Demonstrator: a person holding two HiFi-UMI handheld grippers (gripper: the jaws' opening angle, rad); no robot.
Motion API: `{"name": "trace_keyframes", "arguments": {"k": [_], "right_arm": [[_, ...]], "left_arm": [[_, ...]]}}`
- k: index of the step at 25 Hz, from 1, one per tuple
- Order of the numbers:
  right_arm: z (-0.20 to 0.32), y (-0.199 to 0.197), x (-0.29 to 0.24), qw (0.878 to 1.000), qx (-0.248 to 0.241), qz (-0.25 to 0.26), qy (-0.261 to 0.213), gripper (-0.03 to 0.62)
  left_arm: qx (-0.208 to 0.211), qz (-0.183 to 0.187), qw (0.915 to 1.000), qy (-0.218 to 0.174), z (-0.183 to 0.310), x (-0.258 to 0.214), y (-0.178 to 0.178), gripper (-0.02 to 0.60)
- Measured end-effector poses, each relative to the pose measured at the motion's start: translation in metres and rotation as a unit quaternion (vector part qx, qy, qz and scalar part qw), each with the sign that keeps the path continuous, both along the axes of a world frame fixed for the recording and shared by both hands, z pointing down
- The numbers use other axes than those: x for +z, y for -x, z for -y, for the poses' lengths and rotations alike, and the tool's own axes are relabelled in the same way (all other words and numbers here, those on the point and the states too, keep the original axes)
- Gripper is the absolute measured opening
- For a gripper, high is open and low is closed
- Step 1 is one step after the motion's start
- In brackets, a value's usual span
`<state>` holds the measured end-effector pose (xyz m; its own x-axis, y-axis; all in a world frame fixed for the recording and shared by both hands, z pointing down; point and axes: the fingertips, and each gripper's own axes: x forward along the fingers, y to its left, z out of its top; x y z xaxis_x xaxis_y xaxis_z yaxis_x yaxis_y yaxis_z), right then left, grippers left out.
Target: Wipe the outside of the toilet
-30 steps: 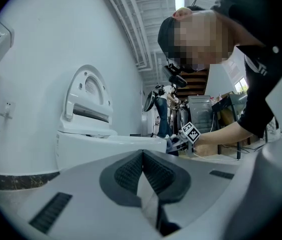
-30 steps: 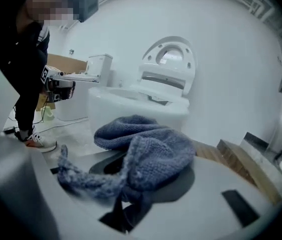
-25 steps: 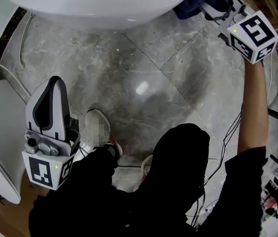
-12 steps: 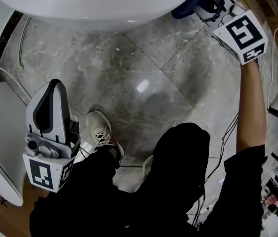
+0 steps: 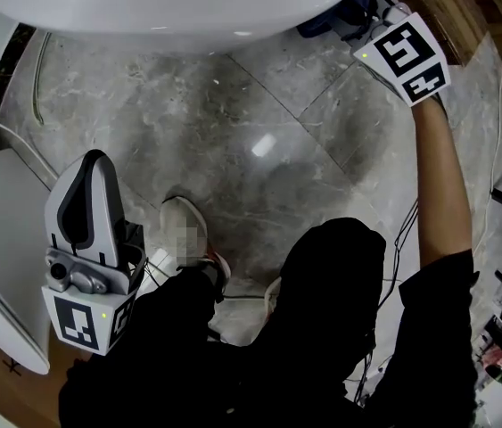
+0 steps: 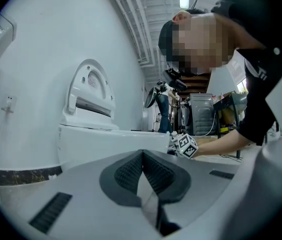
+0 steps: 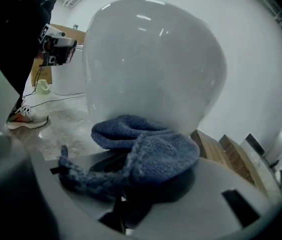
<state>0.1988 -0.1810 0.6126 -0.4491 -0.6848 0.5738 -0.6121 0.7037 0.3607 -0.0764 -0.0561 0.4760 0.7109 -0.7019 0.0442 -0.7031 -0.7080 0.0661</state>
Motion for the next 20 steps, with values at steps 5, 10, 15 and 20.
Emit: {"name": "trace_keyframes", "arguments": {"k": [5, 10, 15, 20], "right_arm": [[0.004, 0.004, 0.040, 1.000, 0.018, -0.002, 0.022, 0.101], [0.009, 0.006, 0.073, 0.999, 0.033, -0.011, 0.036, 0.101], [0.011, 0.009, 0.104, 0.997, 0.049, -0.007, 0.057, 0.101], [0.017, 0.011, 0.135, 0.995, 0.069, -0.007, 0.076, 0.101]], "left_arm": [[-0.002, 0.005, 1.0000, 0.005, 0.001, 0.003, 0.005, 0.010], [-0.009, 0.005, 0.9999, 0.009, 0.003, 0.006, 0.011, 0.010], [-0.013, 0.005, 0.9998, 0.013, 0.005, 0.008, 0.015, 0.009], [-0.015, 0.010, 0.9997, 0.017, 0.008, 0.011, 0.020, 0.011]]}}
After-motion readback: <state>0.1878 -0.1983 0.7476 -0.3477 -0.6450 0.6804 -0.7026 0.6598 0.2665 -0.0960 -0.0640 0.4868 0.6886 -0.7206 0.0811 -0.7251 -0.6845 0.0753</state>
